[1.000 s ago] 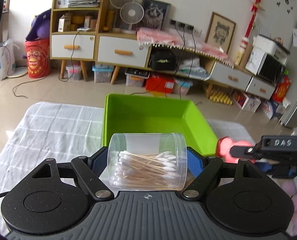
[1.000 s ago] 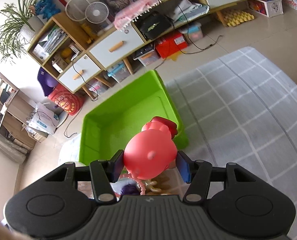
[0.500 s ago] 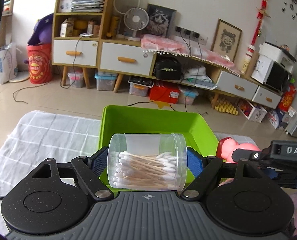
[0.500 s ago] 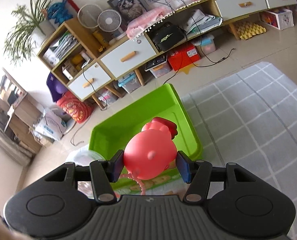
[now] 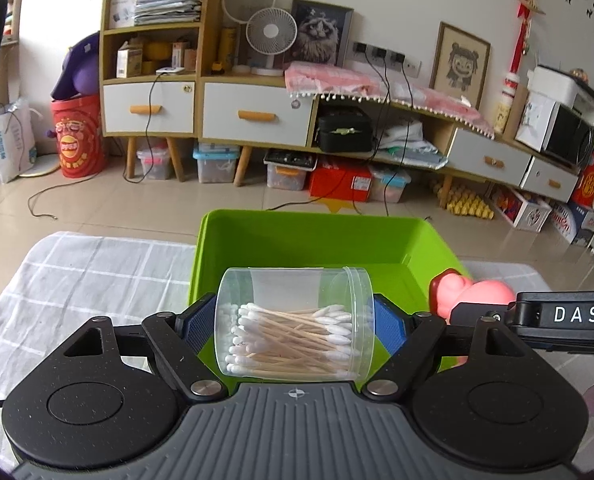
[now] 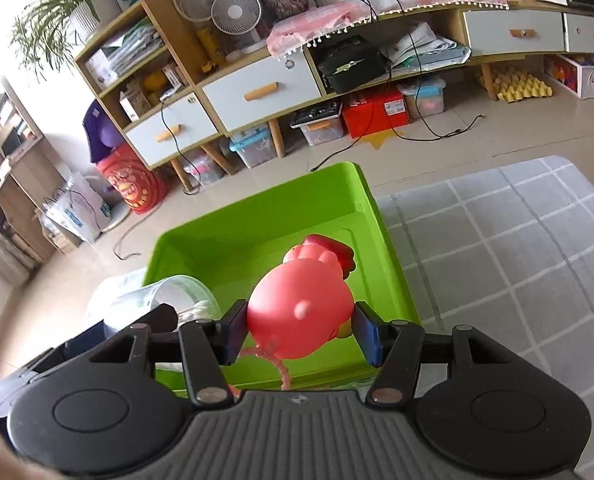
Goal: Organize rigid objects
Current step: 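Carry the swab cup with the left gripper while the right carries the pig into the bin, releasing both, then withdraw both grippers from the green bin back toward the remaining toys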
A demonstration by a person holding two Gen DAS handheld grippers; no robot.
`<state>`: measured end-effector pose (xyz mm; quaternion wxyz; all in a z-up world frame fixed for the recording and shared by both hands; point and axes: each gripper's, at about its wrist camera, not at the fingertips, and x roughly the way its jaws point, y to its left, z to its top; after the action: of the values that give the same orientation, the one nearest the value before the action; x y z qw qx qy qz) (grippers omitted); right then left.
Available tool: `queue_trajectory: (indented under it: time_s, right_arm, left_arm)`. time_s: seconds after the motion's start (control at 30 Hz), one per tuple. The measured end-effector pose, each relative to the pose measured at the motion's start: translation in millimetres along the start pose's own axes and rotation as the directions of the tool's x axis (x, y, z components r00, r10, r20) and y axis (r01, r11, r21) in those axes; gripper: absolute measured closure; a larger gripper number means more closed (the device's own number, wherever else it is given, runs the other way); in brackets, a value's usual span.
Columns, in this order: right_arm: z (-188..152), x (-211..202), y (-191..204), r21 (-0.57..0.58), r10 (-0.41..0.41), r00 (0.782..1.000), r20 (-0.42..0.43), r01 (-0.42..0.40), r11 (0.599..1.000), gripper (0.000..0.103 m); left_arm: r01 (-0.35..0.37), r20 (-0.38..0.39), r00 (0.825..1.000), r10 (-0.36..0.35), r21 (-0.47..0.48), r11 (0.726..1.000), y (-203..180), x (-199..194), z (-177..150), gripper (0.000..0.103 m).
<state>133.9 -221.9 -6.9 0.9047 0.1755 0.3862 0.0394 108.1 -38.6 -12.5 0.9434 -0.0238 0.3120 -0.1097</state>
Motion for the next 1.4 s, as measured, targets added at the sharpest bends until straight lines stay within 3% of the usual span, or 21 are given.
queue_trajectory:
  time_s: [0.3, 0.37, 0.47, 0.57, 0.9, 1.4]
  right_arm:
    - [-2.5, 1.4, -4.0, -0.015, -0.011, 1.0, 0.004, 0.011, 1.0, 0.059]
    - [-1.0, -3.6, -5.4, 0.004, 0.032, 0.999, 0.023, -0.032, 0.999, 0.045]
    - [2.0, -12.3, -7.2, 0.048, 0.073, 0.997, 0.04, -0.075, 0.996, 0.035]
    - [3.2, -19.4, -2.6, 0.038, 0.067, 0.997, 0.048, -0.069, 0.997, 0.034]
    - [0.5, -43.8, 6.9, -0.001, 0.009, 0.999, 0.033, -0.009, 1.0, 0.033]
    - [-35.2, -77.0, 22.6, -0.098, -0.042, 0.999, 0.001, 0.041, 0.994, 0.03]
  left_arm:
    - [0.003, -0.012, 1.0, -0.003, 0.023, 1.0, 1.0, -0.5, -5.9, 0.018]
    - [0.006, -0.012, 1.0, -0.006, 0.017, 1.0, 2.4, -2.9, -4.4, 0.011]
    - [0.014, -0.012, 1.0, -0.014, 0.007, 1.0, 3.0, -9.0, -0.3, 0.002]
    - [0.036, -0.023, 0.999, -0.036, 0.0, 0.999, 3.6, -14.3, 3.3, 0.002]
    - [0.011, -0.065, 0.998, -0.012, -0.006, 1.0, 6.7, -36.7, 6.6, 0.002]
    - [-0.046, -0.142, 0.989, 0.048, 0.015, 0.999, 28.2, -75.8, -12.9, 0.002]
